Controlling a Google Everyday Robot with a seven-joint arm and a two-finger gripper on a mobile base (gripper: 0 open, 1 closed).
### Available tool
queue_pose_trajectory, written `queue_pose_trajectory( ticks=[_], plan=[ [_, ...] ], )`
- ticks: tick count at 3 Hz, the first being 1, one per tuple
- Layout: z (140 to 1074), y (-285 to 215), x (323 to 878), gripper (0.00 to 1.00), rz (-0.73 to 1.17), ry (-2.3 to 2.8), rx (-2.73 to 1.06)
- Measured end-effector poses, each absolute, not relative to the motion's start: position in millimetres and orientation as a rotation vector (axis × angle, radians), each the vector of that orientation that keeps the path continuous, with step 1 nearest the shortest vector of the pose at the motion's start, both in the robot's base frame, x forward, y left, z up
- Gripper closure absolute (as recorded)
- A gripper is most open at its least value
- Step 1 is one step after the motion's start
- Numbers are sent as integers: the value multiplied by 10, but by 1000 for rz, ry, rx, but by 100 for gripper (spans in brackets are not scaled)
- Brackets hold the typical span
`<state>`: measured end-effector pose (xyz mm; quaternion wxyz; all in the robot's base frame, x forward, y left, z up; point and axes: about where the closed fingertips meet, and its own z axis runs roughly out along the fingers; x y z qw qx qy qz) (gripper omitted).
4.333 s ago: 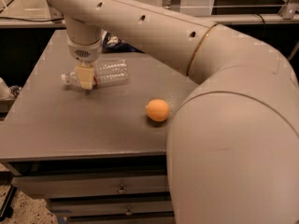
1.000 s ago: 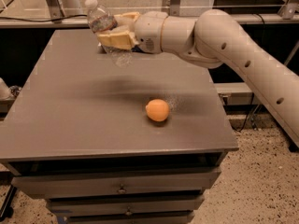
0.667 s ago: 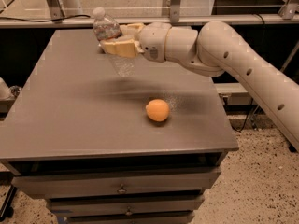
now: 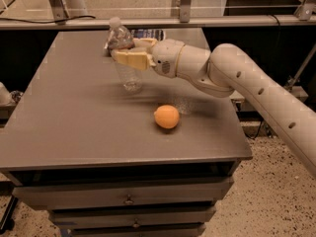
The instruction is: Place water bottle upright
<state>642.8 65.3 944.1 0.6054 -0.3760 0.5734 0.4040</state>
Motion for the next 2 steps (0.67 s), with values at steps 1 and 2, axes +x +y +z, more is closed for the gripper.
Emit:
queue_pose_trajectory(
  ticks=[1, 2],
  plan=[
    [9414, 596, 6493, 100, 959, 1315, -813],
    [9379, 530, 6516, 100, 968, 1318, -780]
  ],
)
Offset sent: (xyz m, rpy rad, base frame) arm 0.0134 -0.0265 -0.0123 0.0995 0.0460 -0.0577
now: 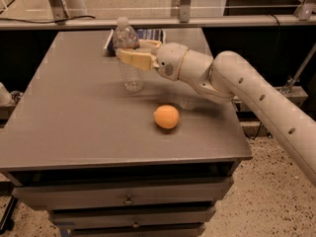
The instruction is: Place water bottle upright
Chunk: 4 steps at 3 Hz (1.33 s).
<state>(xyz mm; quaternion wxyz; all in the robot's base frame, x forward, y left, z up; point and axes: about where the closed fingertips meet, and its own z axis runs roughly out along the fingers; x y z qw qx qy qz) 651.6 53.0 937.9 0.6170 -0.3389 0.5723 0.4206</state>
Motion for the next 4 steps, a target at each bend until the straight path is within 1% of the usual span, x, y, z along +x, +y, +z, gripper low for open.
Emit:
queue_pose_trajectory(
  ticks=[1, 2, 4],
  plan=[
    [9376, 526, 6517, 100, 969, 1318, -779],
    [9323, 505, 6505, 84, 963, 1335, -798],
    [9236, 476, 6463, 36, 941, 1351, -832]
  ],
)
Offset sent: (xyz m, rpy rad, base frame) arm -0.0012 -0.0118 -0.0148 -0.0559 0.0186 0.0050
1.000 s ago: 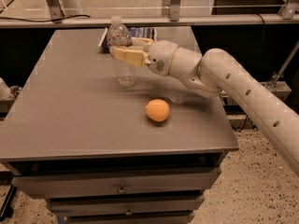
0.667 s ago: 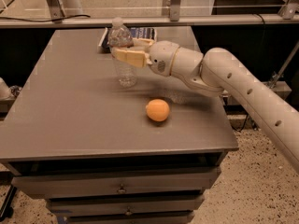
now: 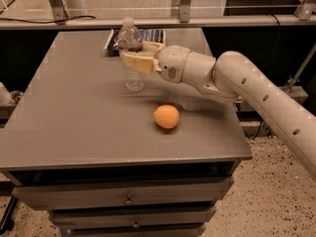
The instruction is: Place water bottle upright
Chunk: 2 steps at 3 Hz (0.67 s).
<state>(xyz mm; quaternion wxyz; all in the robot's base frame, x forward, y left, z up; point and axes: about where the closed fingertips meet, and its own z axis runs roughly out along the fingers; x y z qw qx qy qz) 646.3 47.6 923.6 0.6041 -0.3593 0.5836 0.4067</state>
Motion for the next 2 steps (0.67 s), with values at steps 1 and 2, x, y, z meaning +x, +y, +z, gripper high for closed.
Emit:
queue_pose_trajectory(
  ticks=[1, 2],
  plan=[
    [9210, 467, 6452, 13, 934, 1358, -841],
    [9186, 456, 6442, 0, 928, 1367, -846]
  ],
)
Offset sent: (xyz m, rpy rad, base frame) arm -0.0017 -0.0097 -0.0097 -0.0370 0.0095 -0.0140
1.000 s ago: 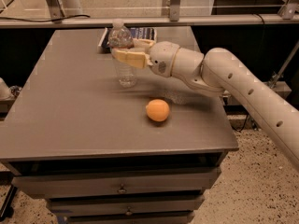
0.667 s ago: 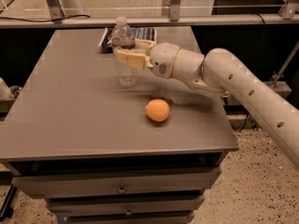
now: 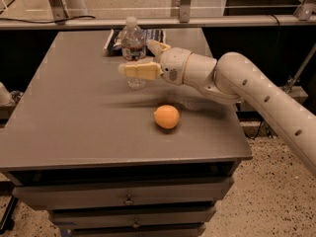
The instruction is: Place water bottle upright
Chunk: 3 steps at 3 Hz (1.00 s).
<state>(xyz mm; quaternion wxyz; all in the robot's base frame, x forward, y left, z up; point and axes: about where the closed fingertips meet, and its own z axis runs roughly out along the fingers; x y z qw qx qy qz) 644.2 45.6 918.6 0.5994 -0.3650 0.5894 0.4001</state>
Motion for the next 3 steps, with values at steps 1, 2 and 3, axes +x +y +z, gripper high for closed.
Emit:
queue_pose_trajectory(
  ticks=[1, 2, 3],
  plan=[
    [9172, 447, 6434, 0, 924, 1373, -849],
    [9179, 357, 6381, 0, 896, 1390, -860],
    [9295, -28, 6177, 0, 801, 1428, -888]
  ],
)
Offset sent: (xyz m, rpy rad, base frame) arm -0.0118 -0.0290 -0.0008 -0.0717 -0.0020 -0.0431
